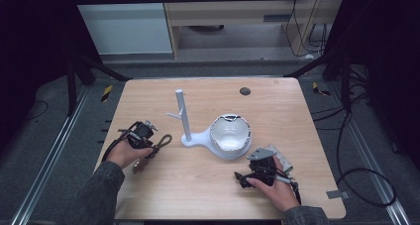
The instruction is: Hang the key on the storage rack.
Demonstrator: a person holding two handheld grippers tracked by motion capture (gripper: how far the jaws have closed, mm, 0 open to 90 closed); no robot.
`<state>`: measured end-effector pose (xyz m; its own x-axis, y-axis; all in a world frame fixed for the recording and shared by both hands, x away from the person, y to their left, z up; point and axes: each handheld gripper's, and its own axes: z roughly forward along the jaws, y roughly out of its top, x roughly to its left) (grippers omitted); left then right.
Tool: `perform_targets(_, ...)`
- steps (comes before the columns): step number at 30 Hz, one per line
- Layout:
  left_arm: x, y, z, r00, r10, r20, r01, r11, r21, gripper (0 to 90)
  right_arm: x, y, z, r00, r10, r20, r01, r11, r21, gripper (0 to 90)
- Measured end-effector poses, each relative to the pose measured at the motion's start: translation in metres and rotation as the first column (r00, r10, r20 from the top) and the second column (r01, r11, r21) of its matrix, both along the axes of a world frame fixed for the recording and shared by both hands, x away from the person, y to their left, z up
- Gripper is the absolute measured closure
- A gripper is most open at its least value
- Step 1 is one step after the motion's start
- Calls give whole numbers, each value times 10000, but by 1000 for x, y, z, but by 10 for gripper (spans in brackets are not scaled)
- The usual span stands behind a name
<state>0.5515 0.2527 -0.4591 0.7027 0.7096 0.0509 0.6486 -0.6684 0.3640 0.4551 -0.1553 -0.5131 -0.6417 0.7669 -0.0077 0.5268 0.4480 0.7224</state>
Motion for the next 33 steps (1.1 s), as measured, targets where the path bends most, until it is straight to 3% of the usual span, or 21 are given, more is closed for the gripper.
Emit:
perform_targets(12, 3, -3, -6, 9996, -138, -253, 144, 9996, 260, 642, -1, 0, 0, 10000, 8, -24, -8, 10000, 15, 5)
perform_targets(20, -1, -5, -5, 9996, -231, -143, 237, 9987, 441, 659, -1, 0, 0, 10000, 12, -4, -12, 10000, -21, 5)
perform_targets(24, -8, -1, -1, 9995, -121, 303, 118, 9999, 95, 662, -1, 0, 0, 10000, 12, -8, -12, 10000, -18, 5)
perform_targets(27, -22, 7, 8, 9954, -18, 957, 66, 9987, -499, 662, -1, 0, 0, 10000, 18, 4, -18, 10000, -30, 5)
perform_targets(28, -22, 7, 8, 9954, -18, 957, 66, 9987, -499, 662, -1, 0, 0, 10000, 18, 4, -18, 10000, -30, 5)
perform_targets(29, -31, 12, 14, 9906, 86, 1369, 33, 9962, -870, 662, -1, 0, 0, 10000, 20, 4, -20, 10000, -31, 5)
perform_targets(31, -34, 13, 16, 9883, 149, 1520, 1, 9952, -983, 662, -1, 0, 0, 10000, 20, 4, -20, 10000, -28, 5)
perform_targets(32, -43, 17, 21, 9820, 251, 1872, 13, 9902, -1393, 662, -1, -1, 0, 10000, 24, 5, -24, 10000, -30, 5)
perform_targets(33, -48, 19, 24, 9778, 255, 2081, 57, 9890, -1479, 662, -1, -1, 0, 10000, 24, 4, -24, 10000, -27, 5)
